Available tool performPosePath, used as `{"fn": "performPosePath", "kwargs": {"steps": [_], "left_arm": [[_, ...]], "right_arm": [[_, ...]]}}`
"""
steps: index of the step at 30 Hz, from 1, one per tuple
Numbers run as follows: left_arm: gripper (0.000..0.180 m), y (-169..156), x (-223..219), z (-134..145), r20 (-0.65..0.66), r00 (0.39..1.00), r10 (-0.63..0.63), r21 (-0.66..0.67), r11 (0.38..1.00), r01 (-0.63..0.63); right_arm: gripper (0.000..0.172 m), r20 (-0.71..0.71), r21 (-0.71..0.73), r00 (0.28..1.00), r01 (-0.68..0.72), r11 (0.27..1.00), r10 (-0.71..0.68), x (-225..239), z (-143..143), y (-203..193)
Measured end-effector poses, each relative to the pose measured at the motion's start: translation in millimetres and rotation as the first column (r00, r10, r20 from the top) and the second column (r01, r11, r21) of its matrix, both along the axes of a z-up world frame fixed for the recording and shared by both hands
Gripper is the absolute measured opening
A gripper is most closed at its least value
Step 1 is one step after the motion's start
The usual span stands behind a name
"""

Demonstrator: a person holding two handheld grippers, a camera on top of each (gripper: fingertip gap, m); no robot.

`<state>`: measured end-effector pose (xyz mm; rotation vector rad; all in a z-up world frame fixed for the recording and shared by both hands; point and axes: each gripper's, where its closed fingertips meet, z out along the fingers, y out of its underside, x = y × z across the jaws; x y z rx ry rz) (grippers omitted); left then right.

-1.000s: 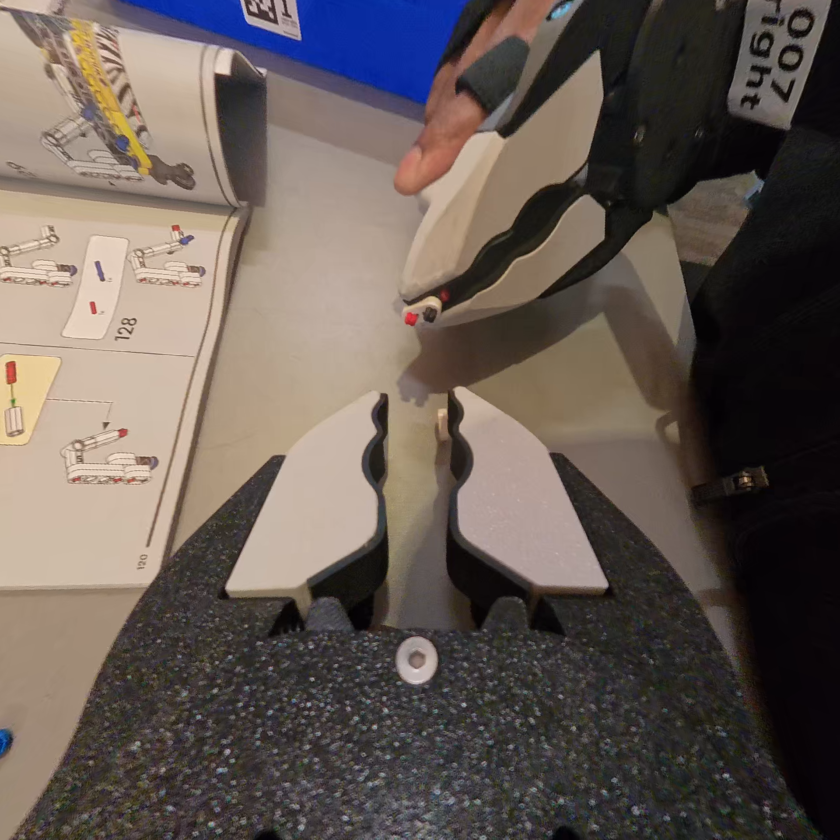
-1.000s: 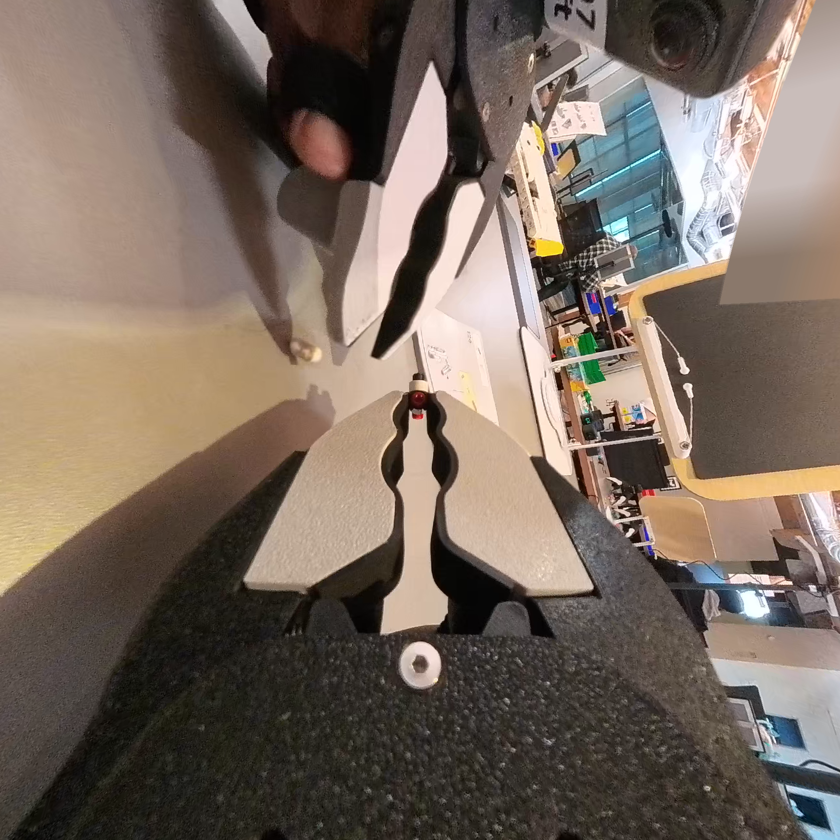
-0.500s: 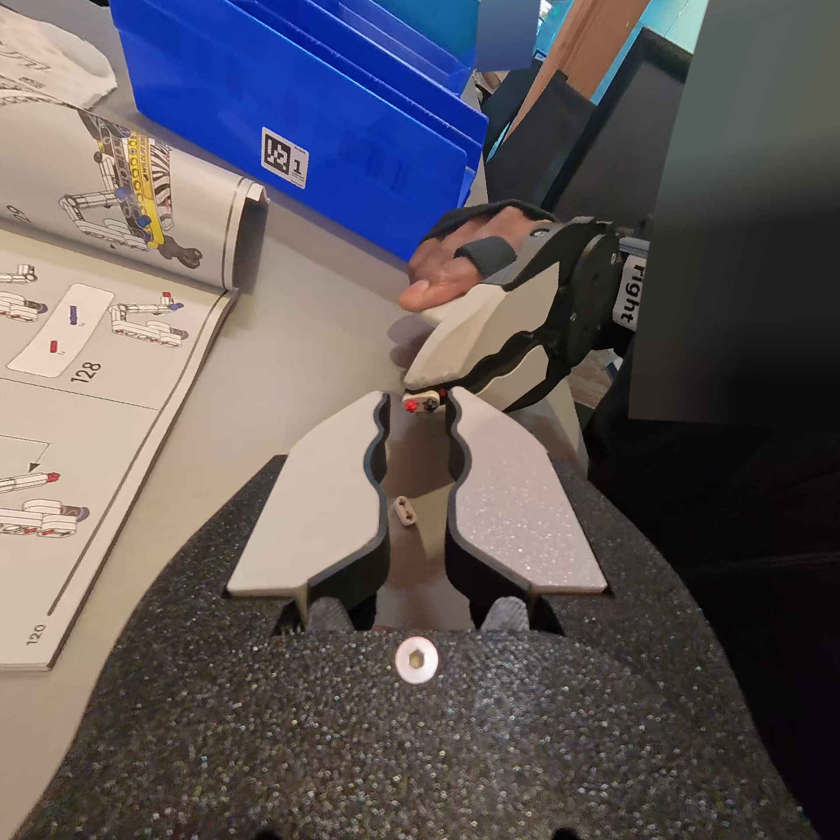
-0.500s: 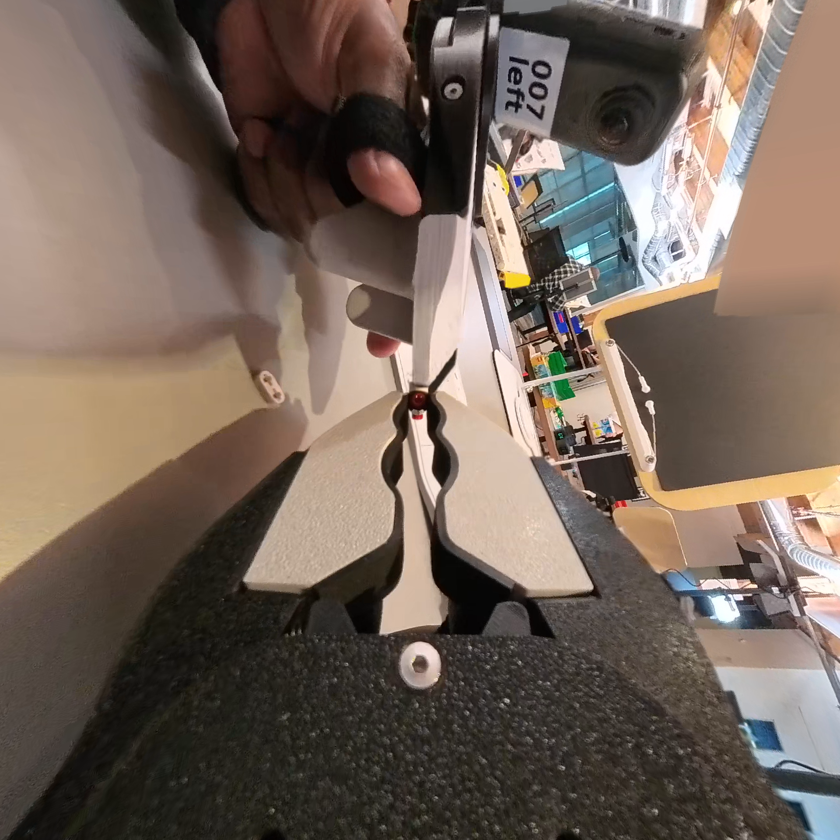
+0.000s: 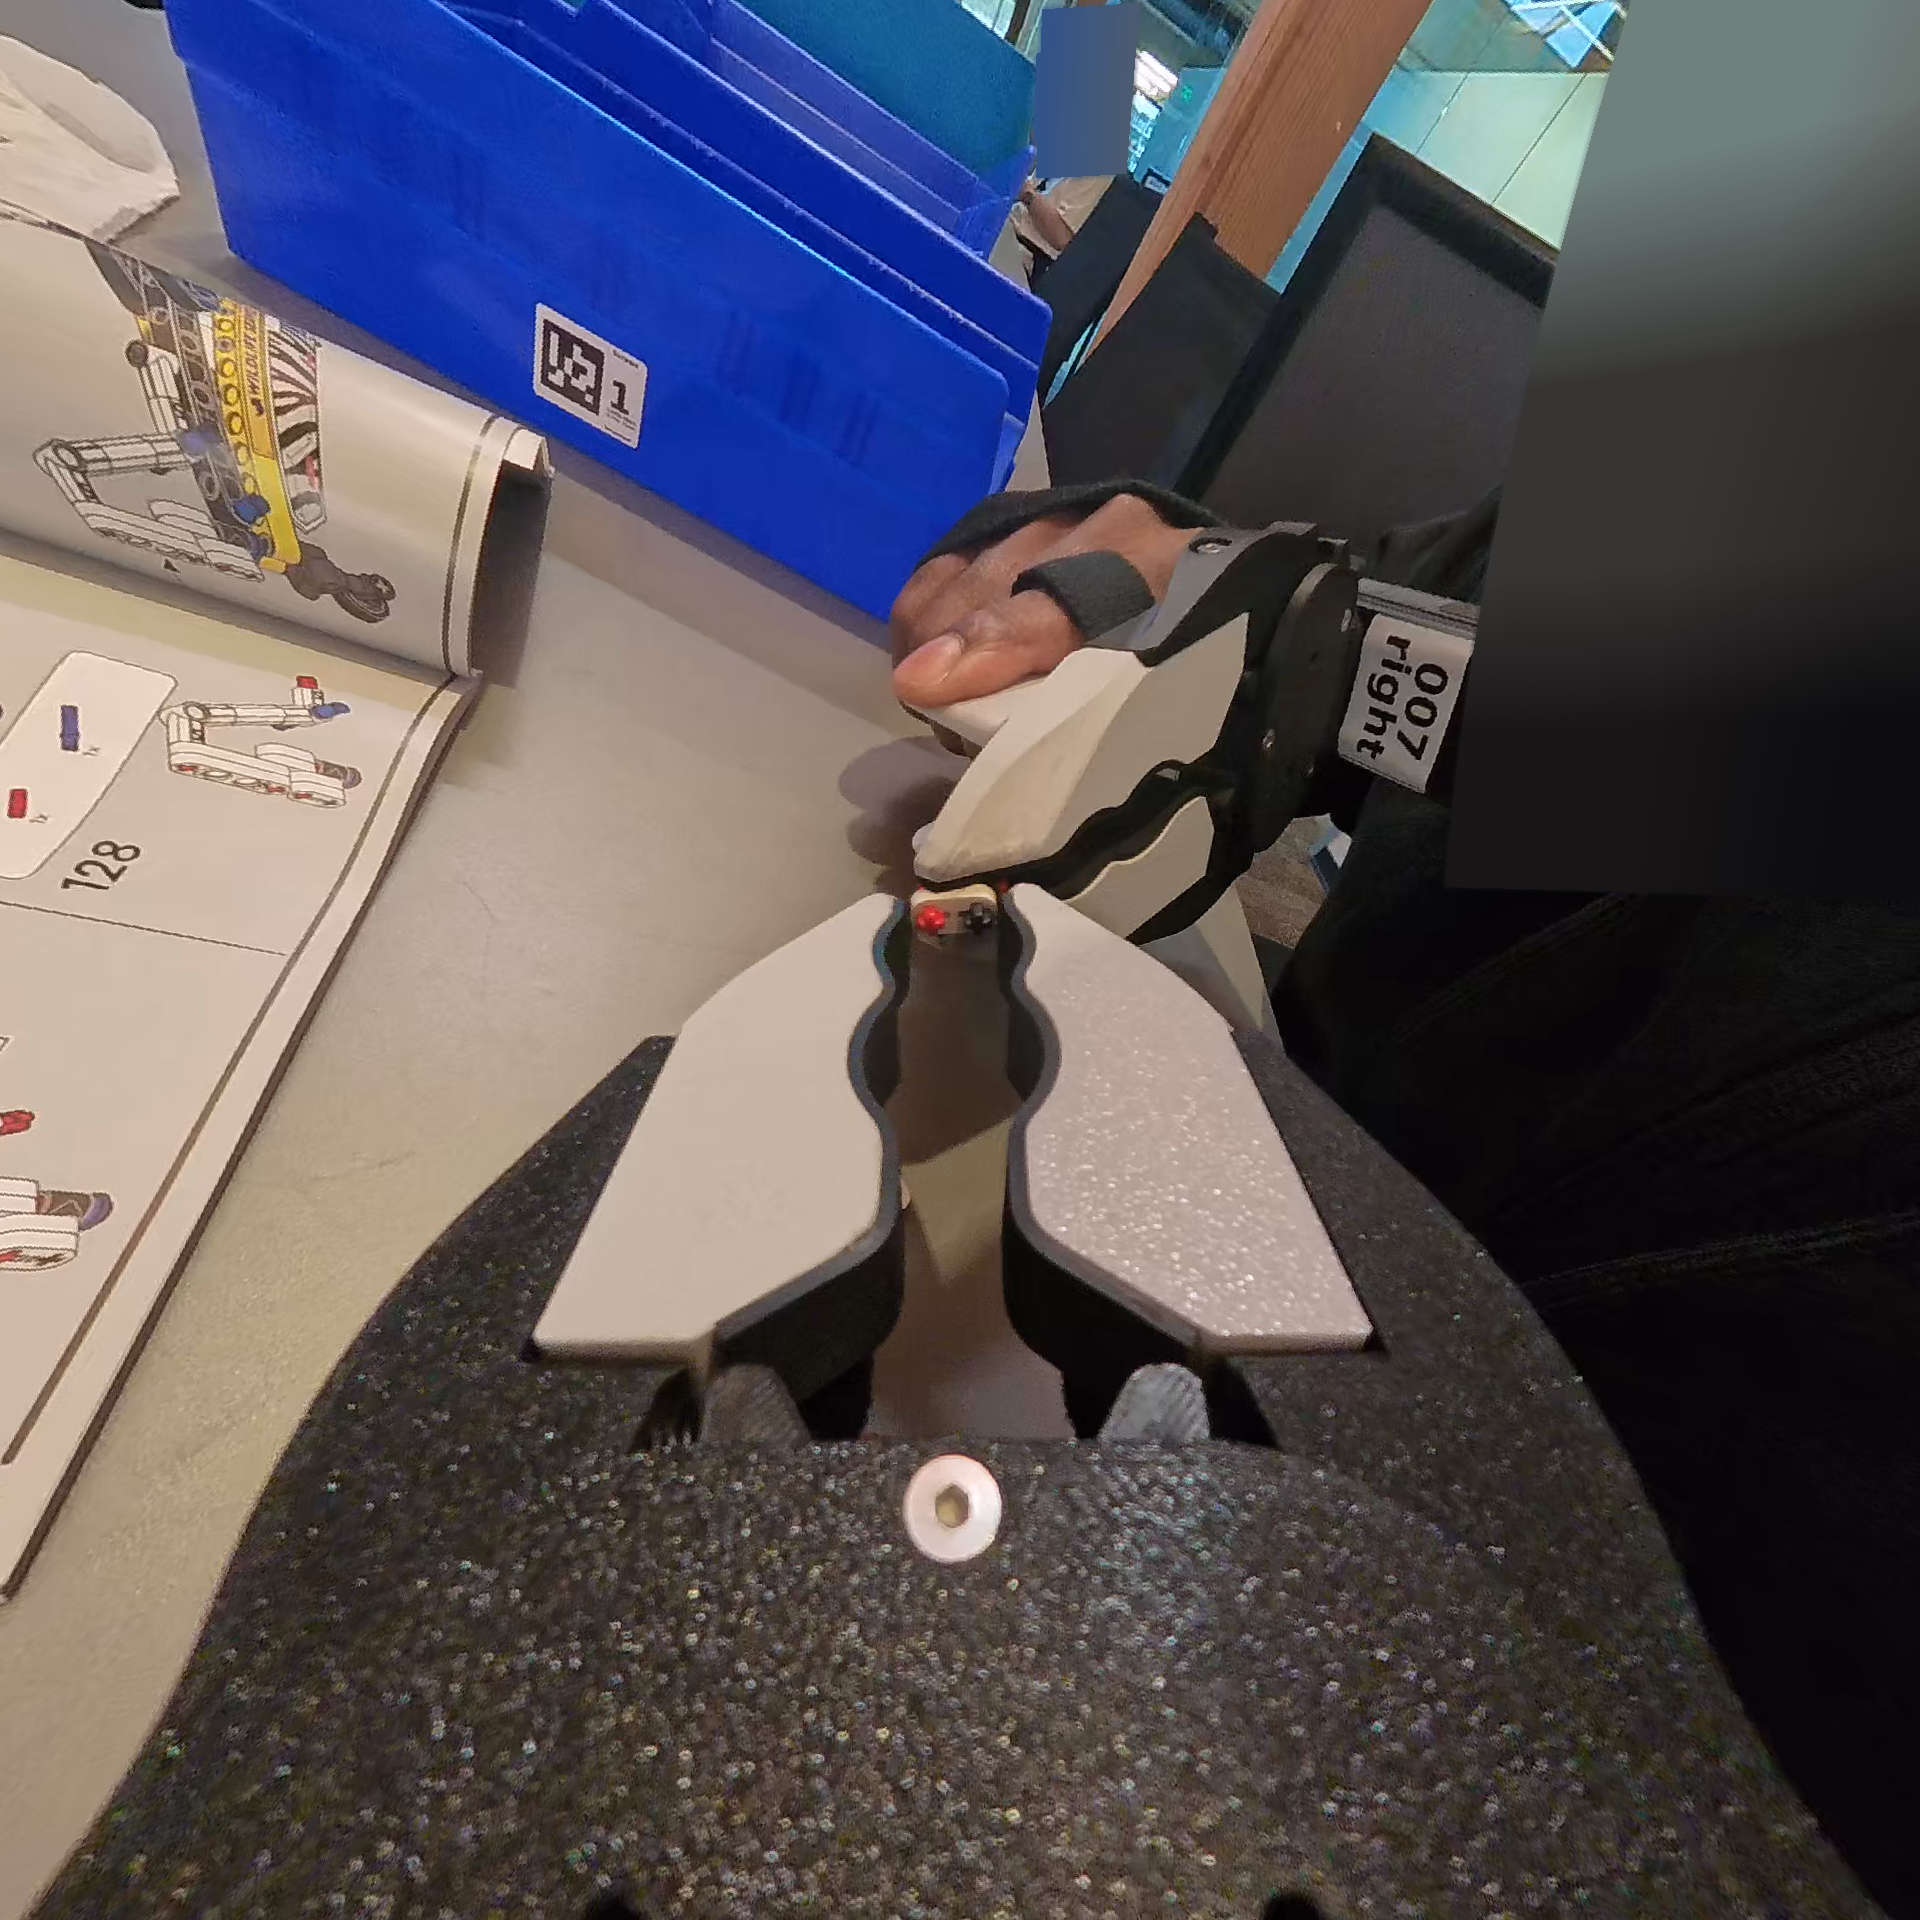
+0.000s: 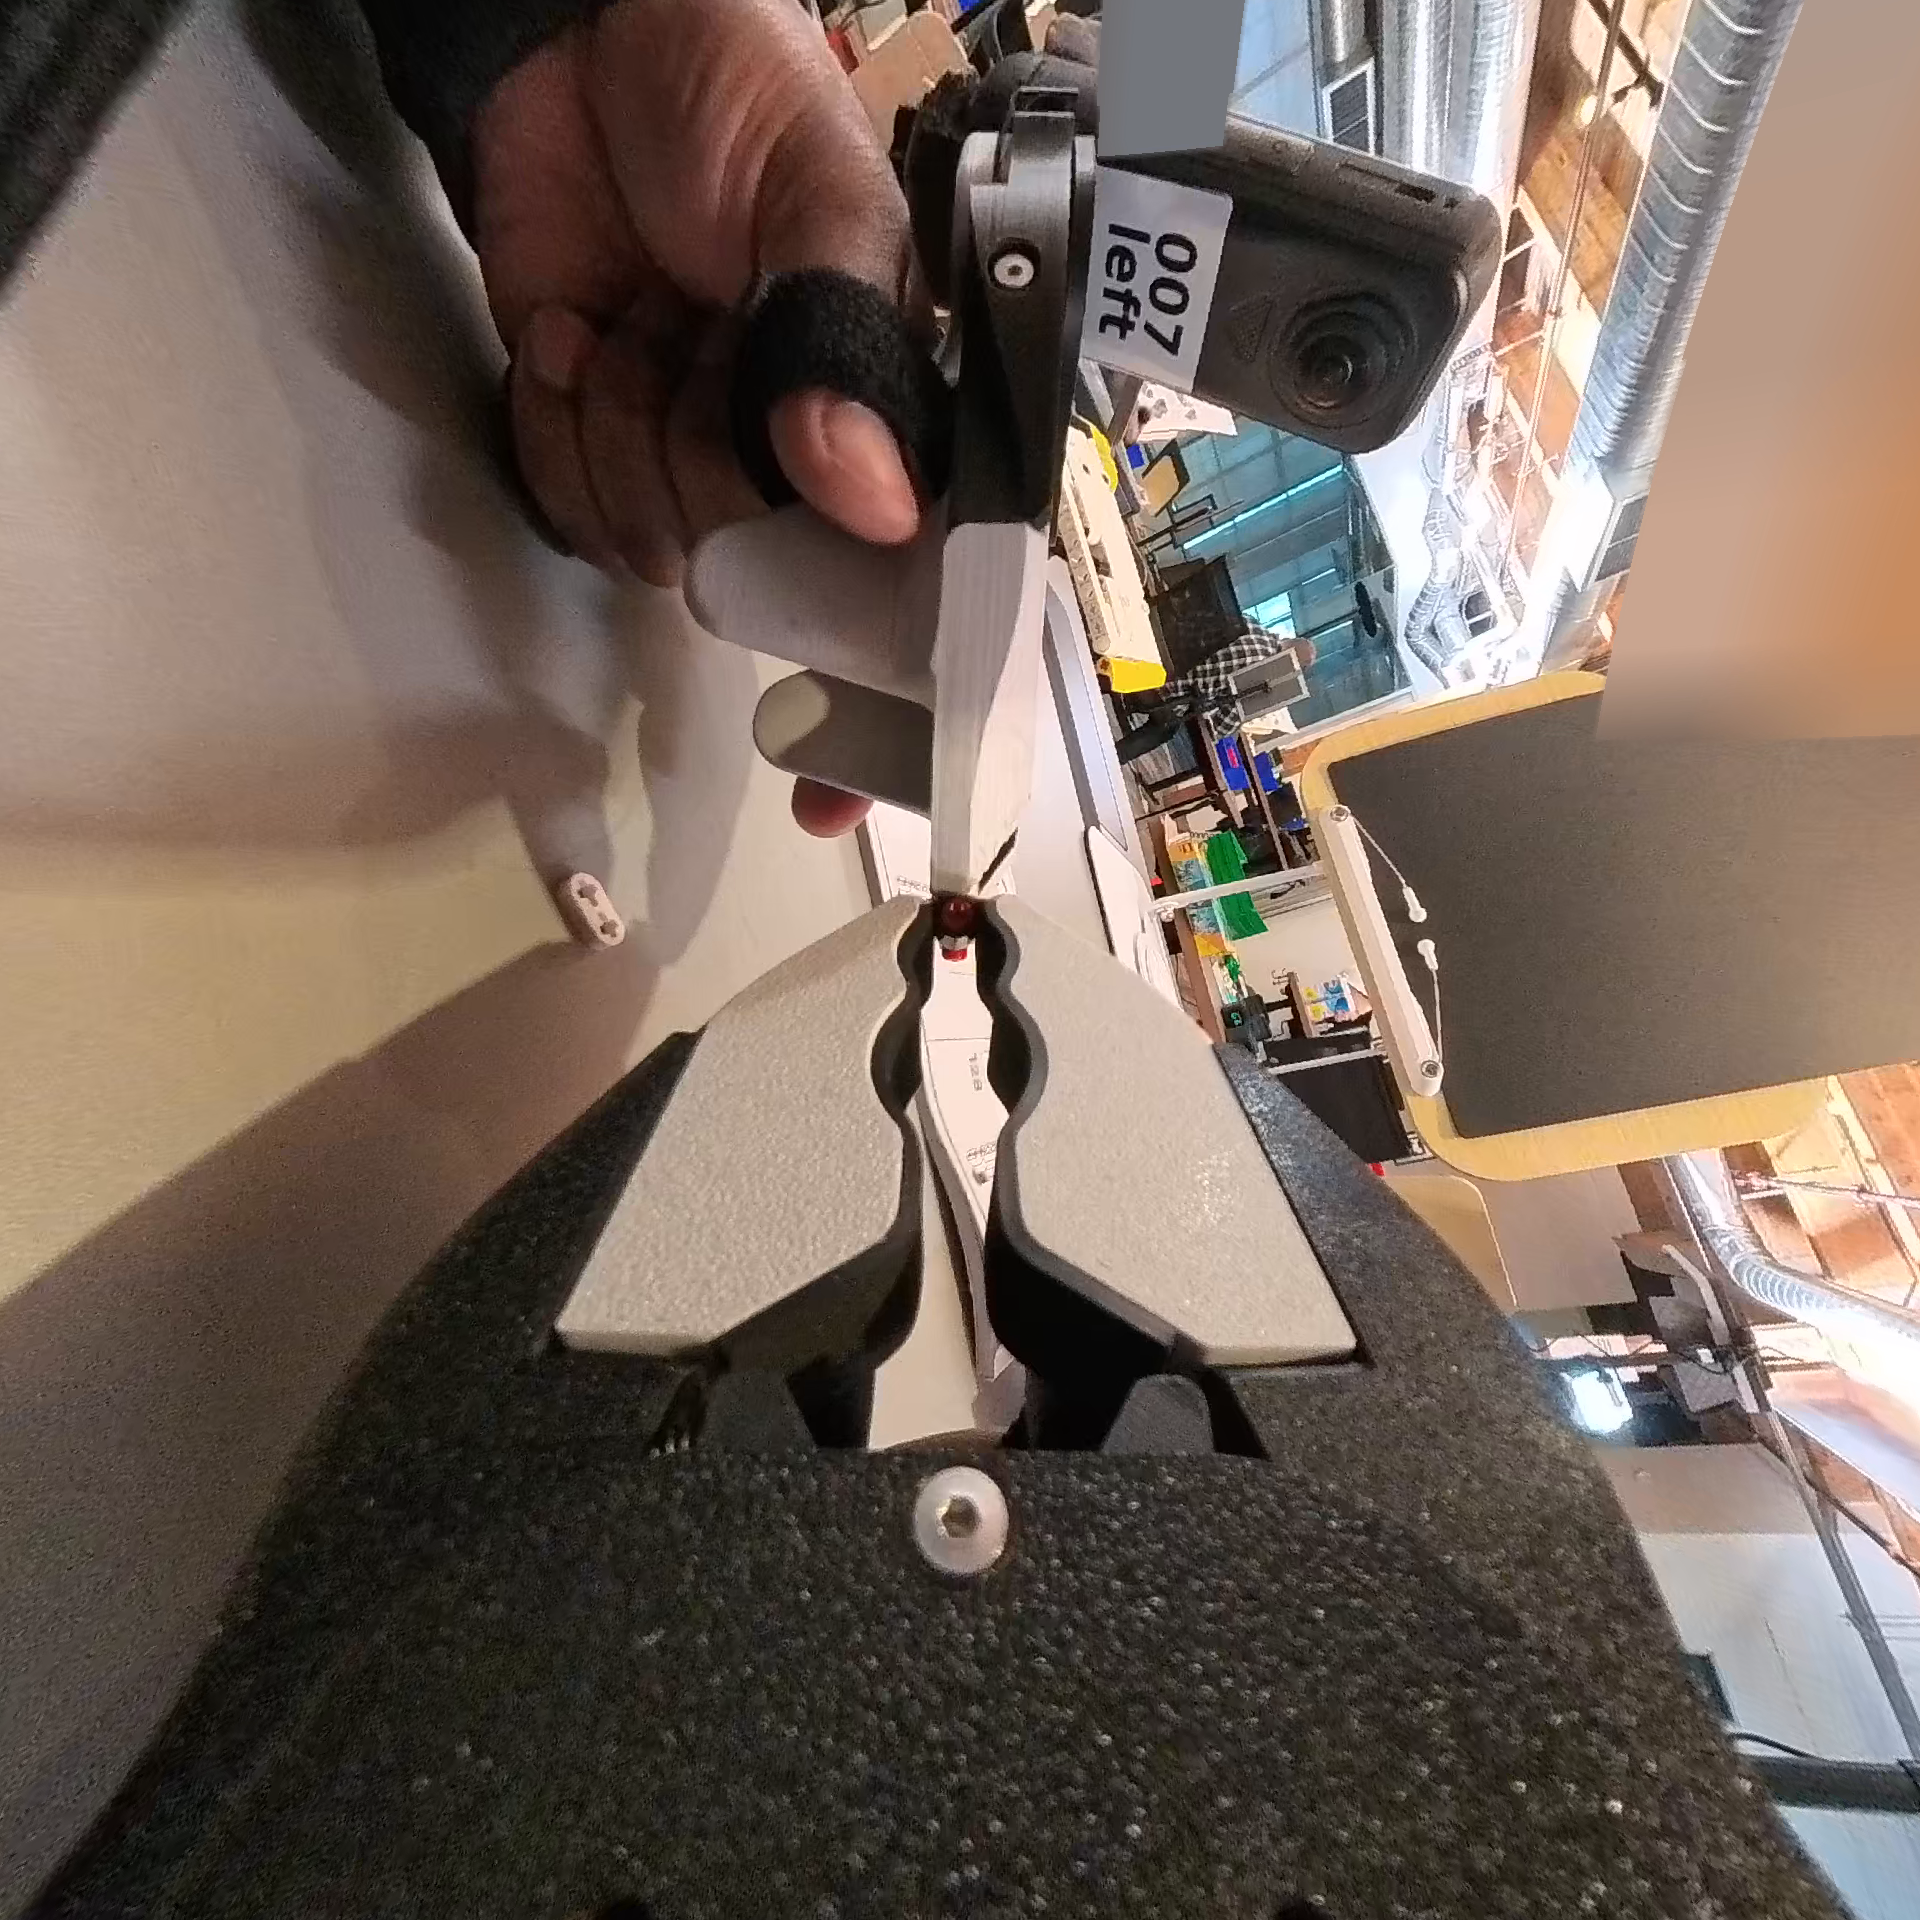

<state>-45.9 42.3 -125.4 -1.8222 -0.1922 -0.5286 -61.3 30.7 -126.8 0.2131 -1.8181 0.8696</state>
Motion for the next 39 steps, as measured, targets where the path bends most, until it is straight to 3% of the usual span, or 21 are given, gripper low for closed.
{"fn": "performPosePath", "kwargs": {"steps": [11,36,37,39], "left_arm": [[0.015,-3.4,4.3,1.8,-0.098,0.995,-0.003,0.022,1.0,0.005],[0.014,-10.9,6.4,0.0,-0.144,0.989,-0.034,-0.003,0.999,0.033],[0.001,-12.9,5.0,-1.1,-0.15,0.988,-0.03,-0.012,1.0,0.029],[0.0,-26.4,-18.8,5.7,-0.118,0.991,0.06,0.037,0.998,-0.056]], "right_arm": [[0.007,-0.016,0.006,1.0,-0.026,1.0,0.026,3.8,3.2,-2.8],[0.008,0.008,0.024,1.0,-0.018,1.0,0.018,4.2,-4.2,1.1],[0.007,-0.004,0.025,1.0,0.008,1.0,-0.008,1.2,-2.9,5.9],[0.007,-0.016,0.04,0.997,0.078,0.996,-0.077,-9.8,-5.1,28.0]]}}
